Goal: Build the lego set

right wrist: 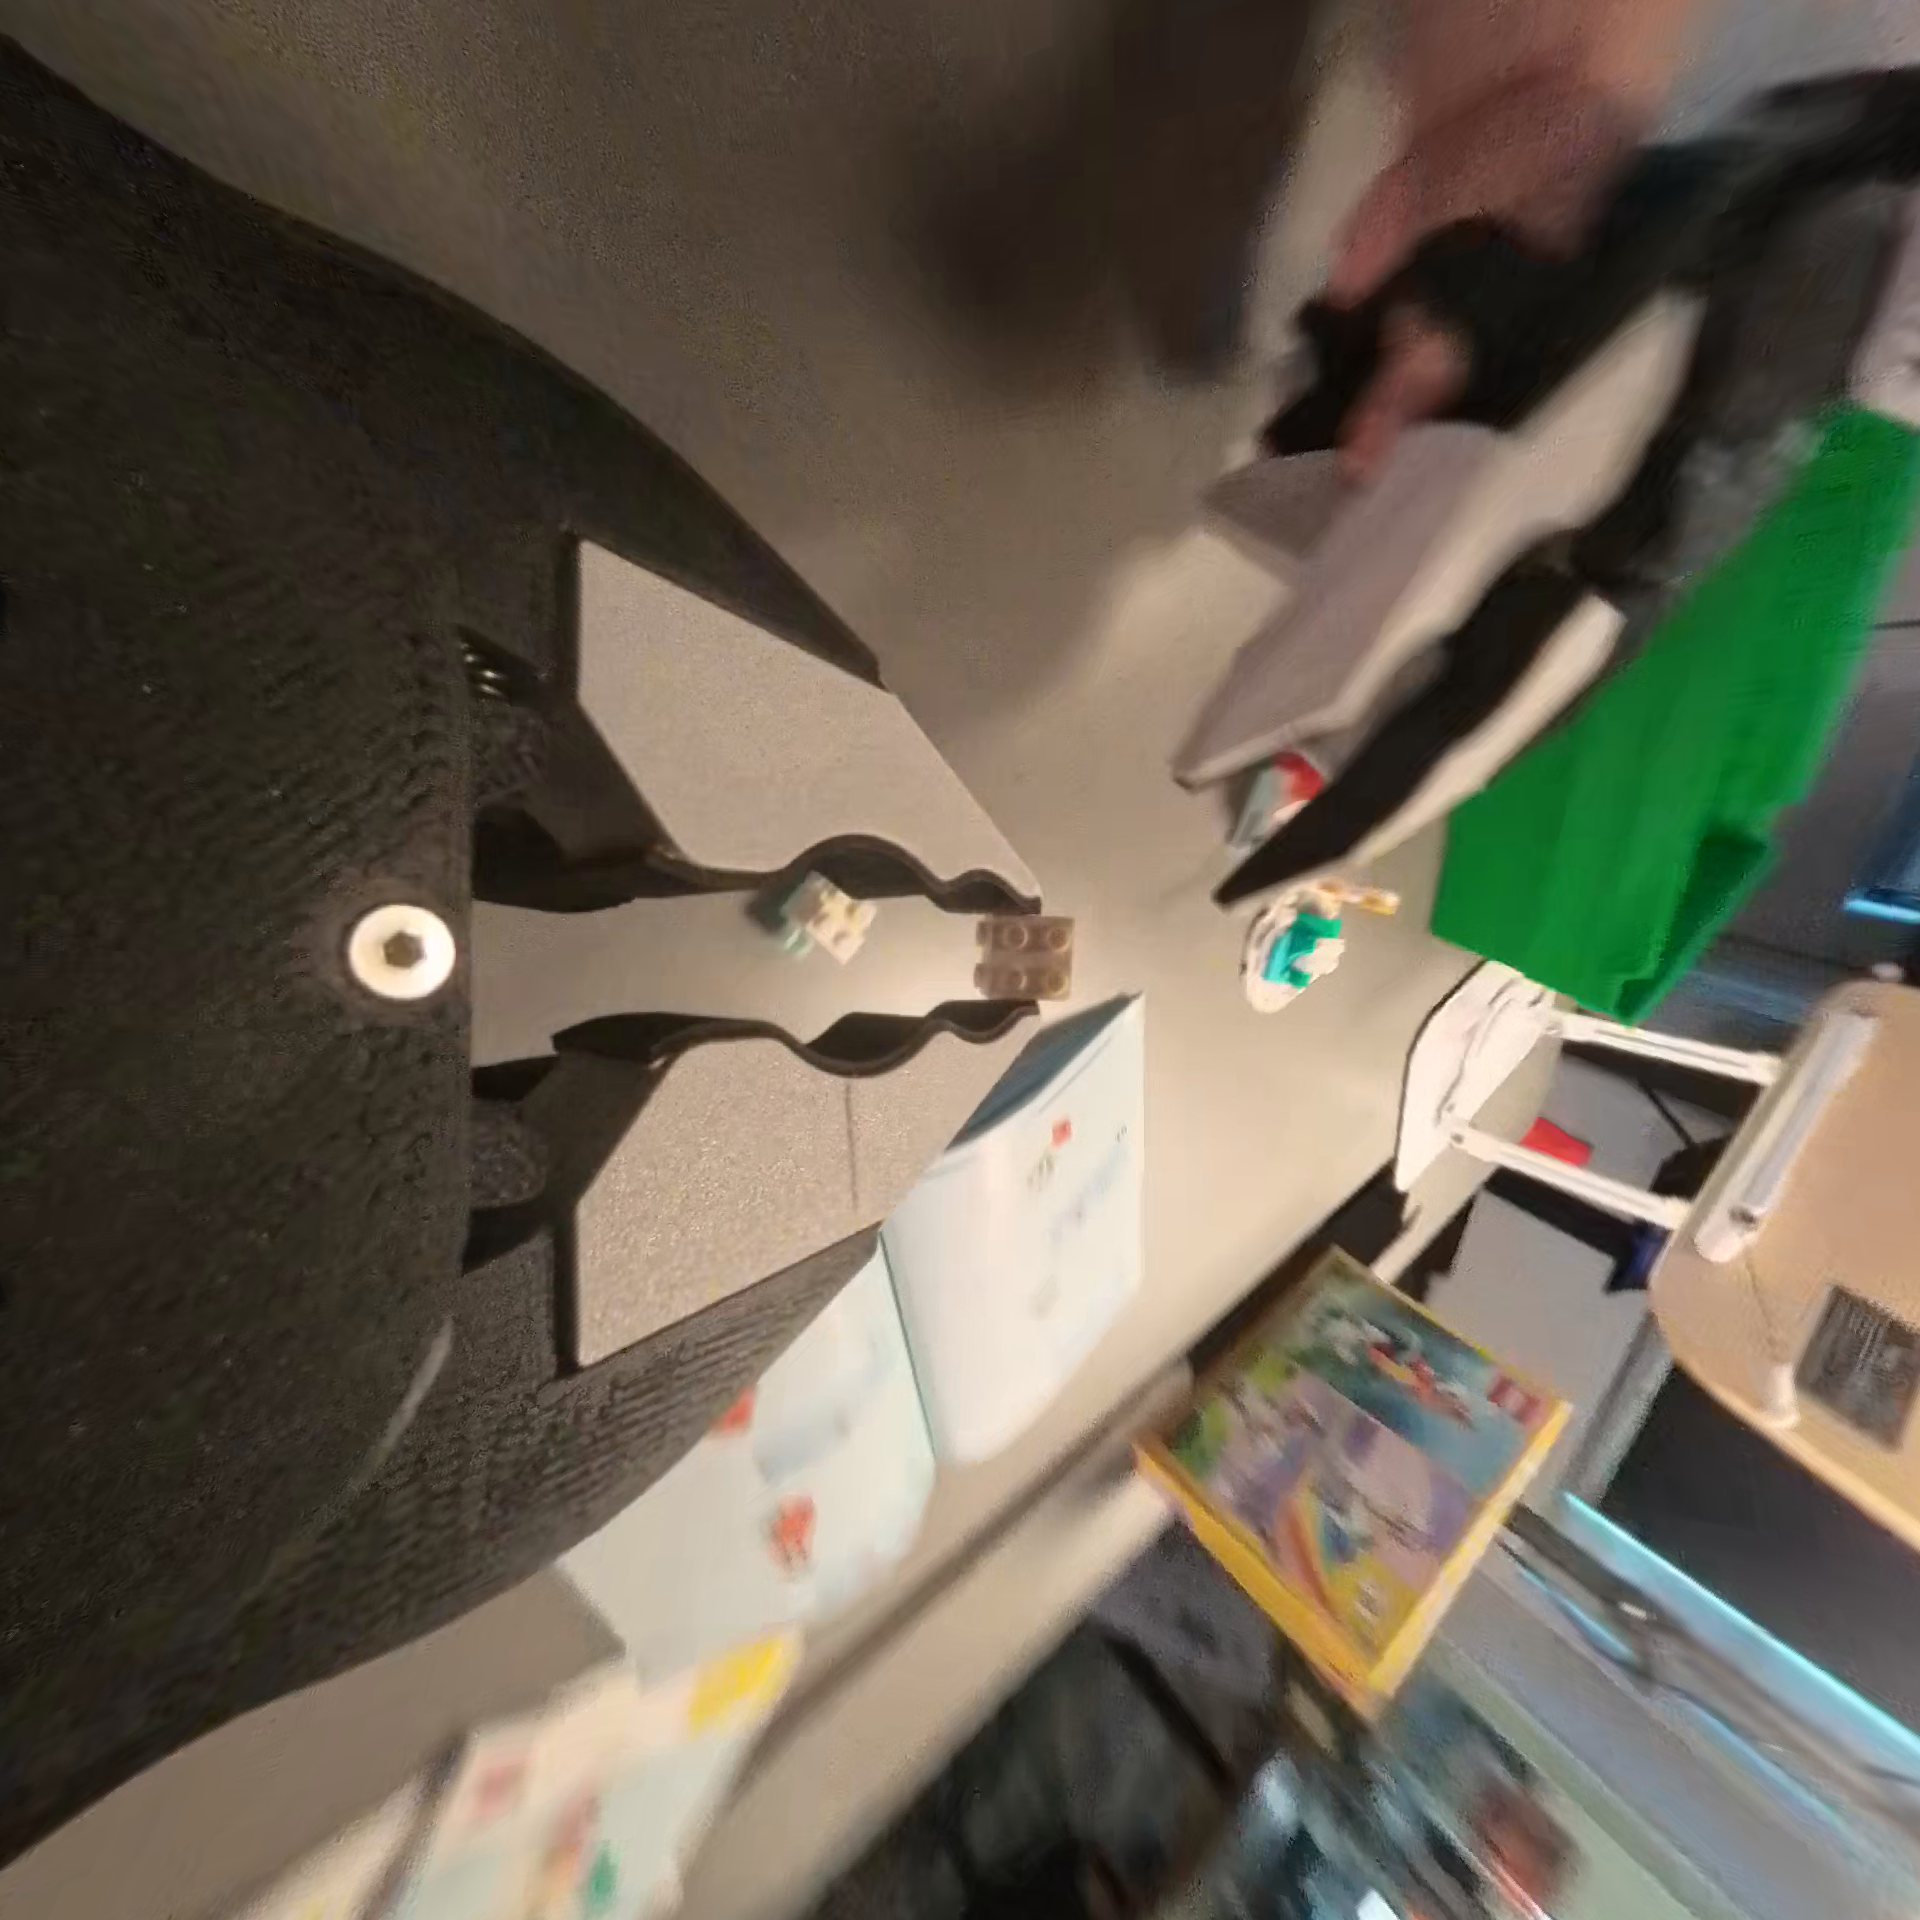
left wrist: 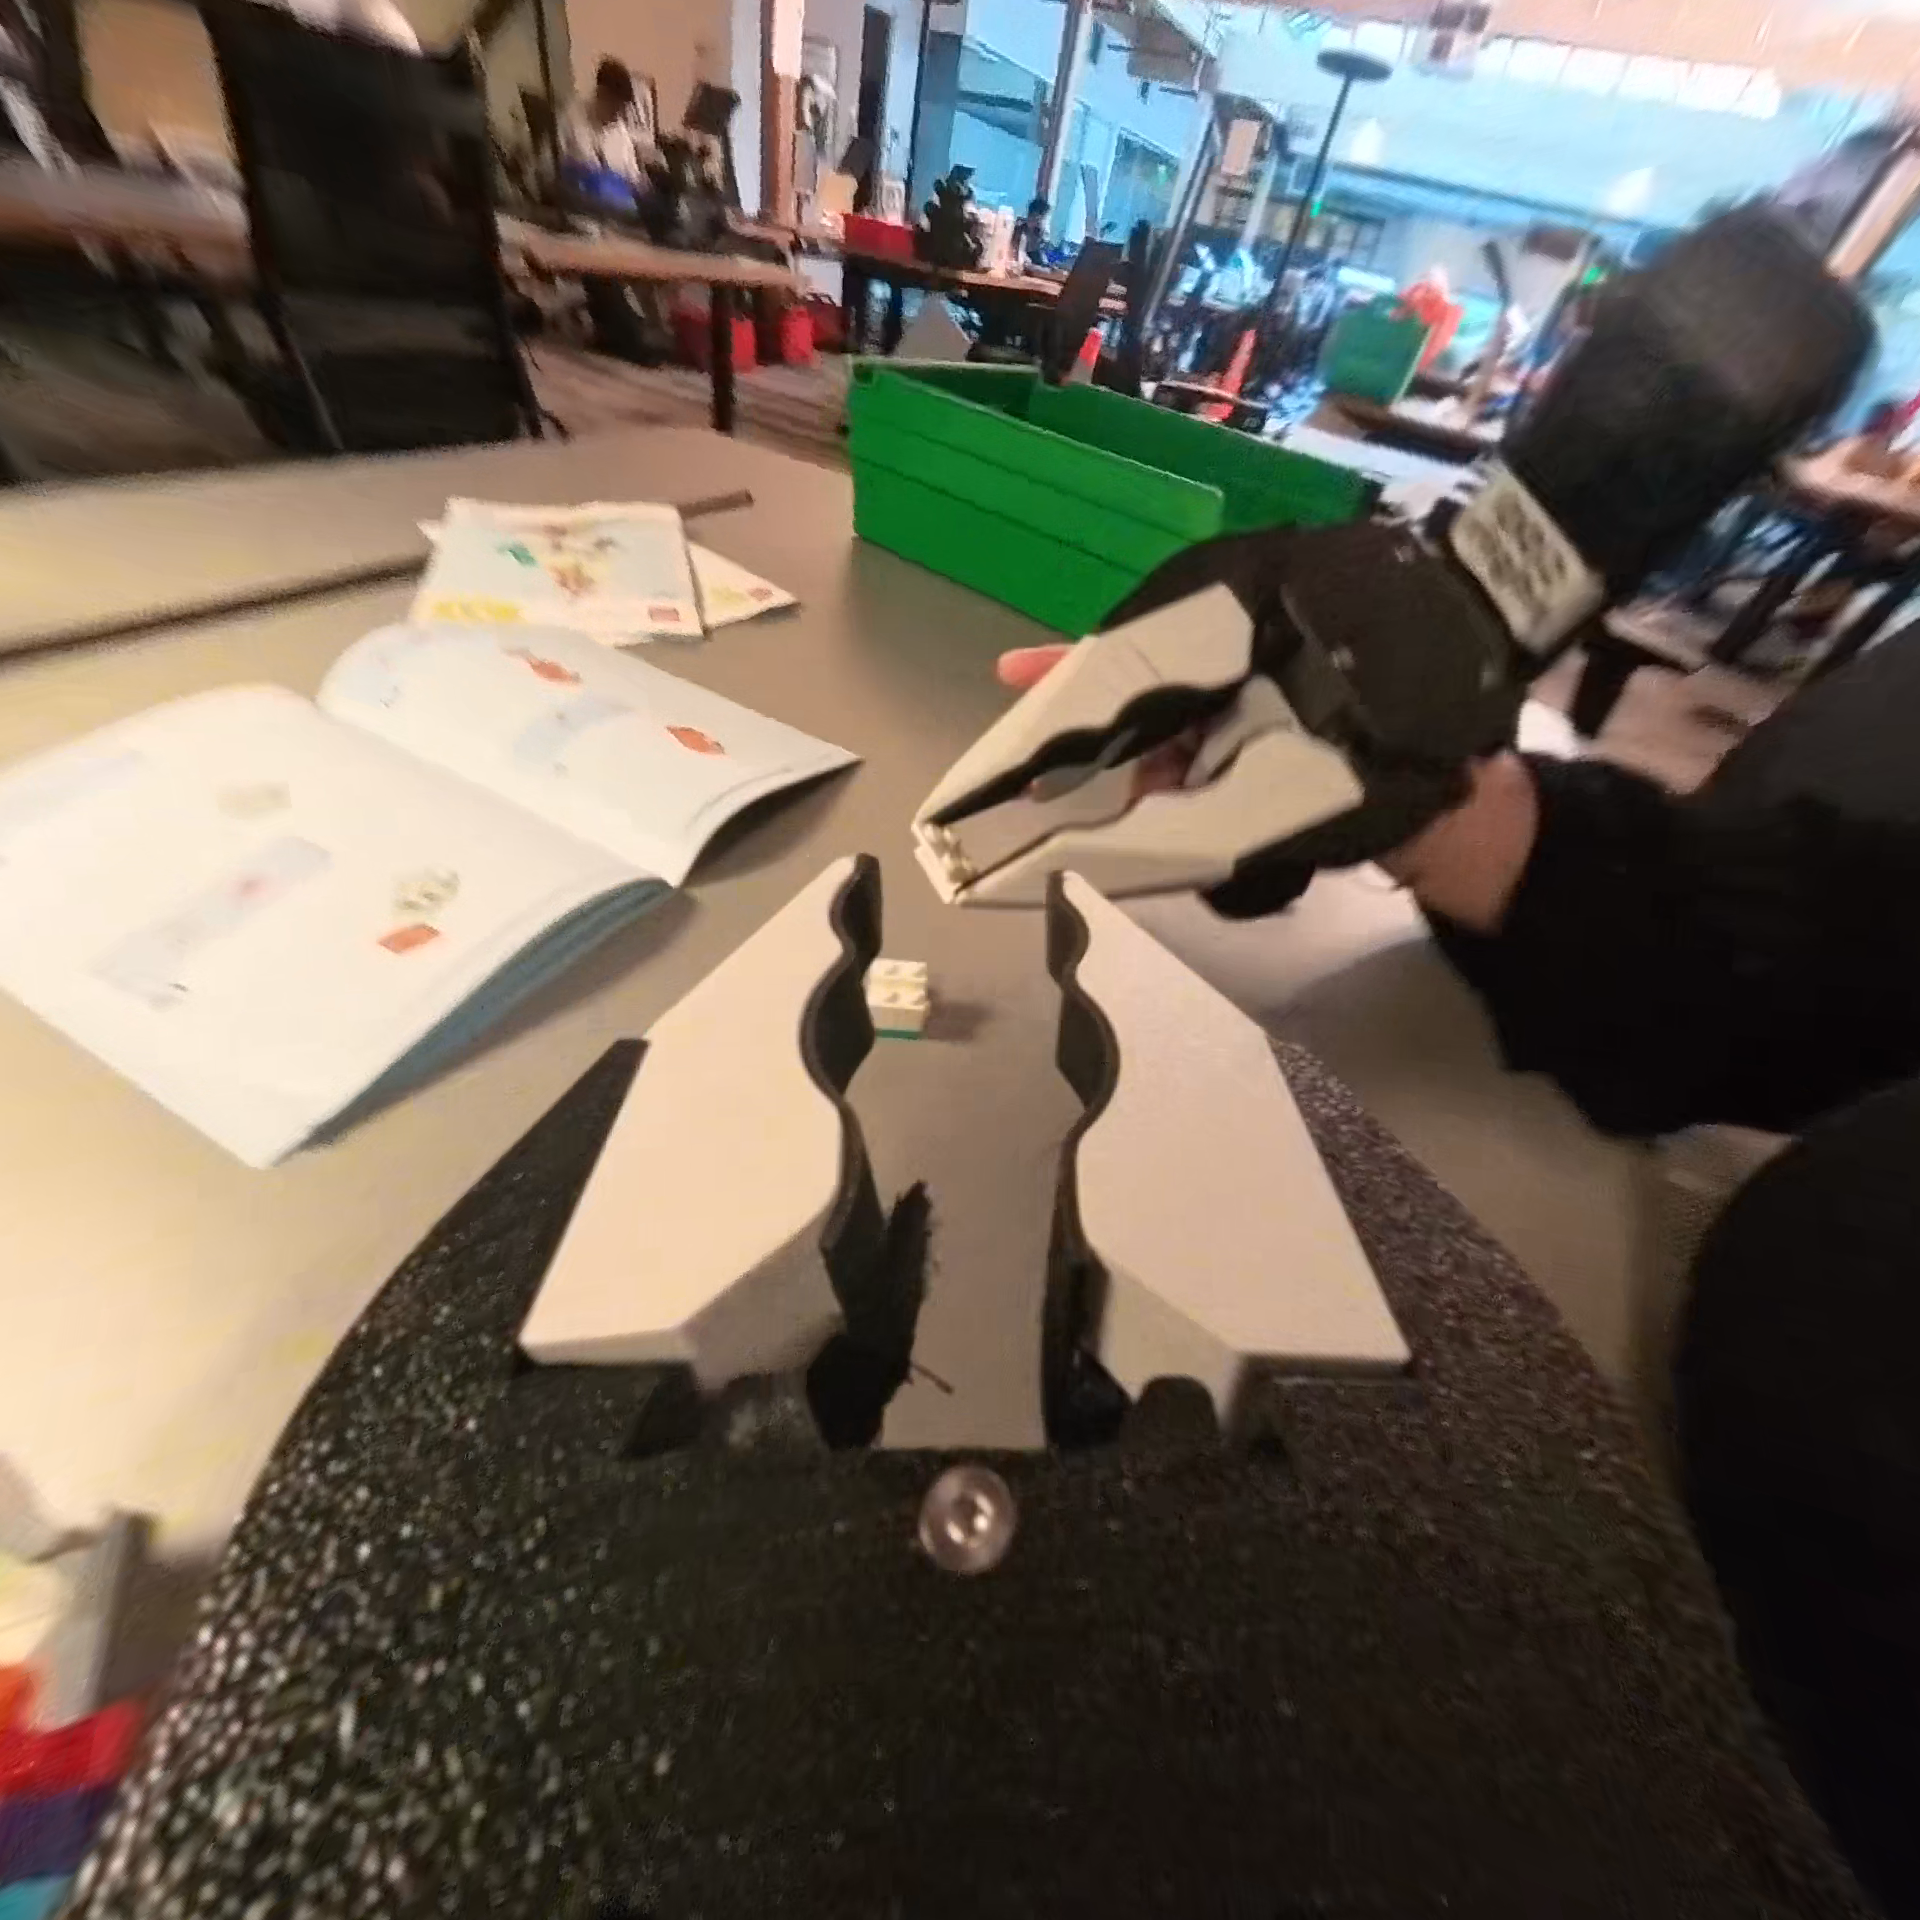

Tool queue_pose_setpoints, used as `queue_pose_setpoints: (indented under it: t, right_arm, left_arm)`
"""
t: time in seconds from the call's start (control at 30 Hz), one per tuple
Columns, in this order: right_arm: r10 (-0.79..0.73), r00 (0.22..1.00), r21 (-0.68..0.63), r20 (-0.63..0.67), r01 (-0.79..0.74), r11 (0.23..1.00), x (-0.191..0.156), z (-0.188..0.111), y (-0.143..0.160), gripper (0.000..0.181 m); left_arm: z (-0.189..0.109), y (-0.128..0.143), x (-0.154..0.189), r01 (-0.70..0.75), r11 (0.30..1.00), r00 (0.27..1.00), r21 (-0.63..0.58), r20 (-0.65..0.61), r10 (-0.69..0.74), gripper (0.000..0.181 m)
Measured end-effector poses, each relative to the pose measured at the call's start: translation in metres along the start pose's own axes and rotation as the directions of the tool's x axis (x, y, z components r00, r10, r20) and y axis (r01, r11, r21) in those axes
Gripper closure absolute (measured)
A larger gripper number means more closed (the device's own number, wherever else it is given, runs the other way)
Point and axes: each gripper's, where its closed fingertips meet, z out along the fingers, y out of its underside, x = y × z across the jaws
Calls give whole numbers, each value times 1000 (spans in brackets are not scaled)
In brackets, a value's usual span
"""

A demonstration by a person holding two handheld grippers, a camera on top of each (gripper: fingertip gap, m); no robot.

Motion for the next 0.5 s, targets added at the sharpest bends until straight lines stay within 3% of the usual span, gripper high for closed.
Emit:
queue_pose_setpoints:
  t: [0.1,0.17,0.27,0.4,0.5]
  right_arm:
    - [-303,950,-5,-75,304,953,-12,4,-2,167]
    - [-424,900,19,-102,428,903,-22,5,-9,167]
    - [-459,880,40,-121,466,884,-27,6,-14,167]
    - [-444,887,40,-124,452,891,-25,6,-13,167]
    - [-399,911,73,-105,407,910,-26,4,-15,167]
  left_arm:
    - [9,9,0,167,983,983,-77,-60,-171,142]
    - [12,14,2,228,968,968,-104,-83,-237,145]
    - [10,17,2,263,959,959,-103,-85,-272,166]
    - [6,16,6,280,954,947,-107,-130,-292,180]
    - [5,14,8,311,945,931,-101,-168,-325,181]
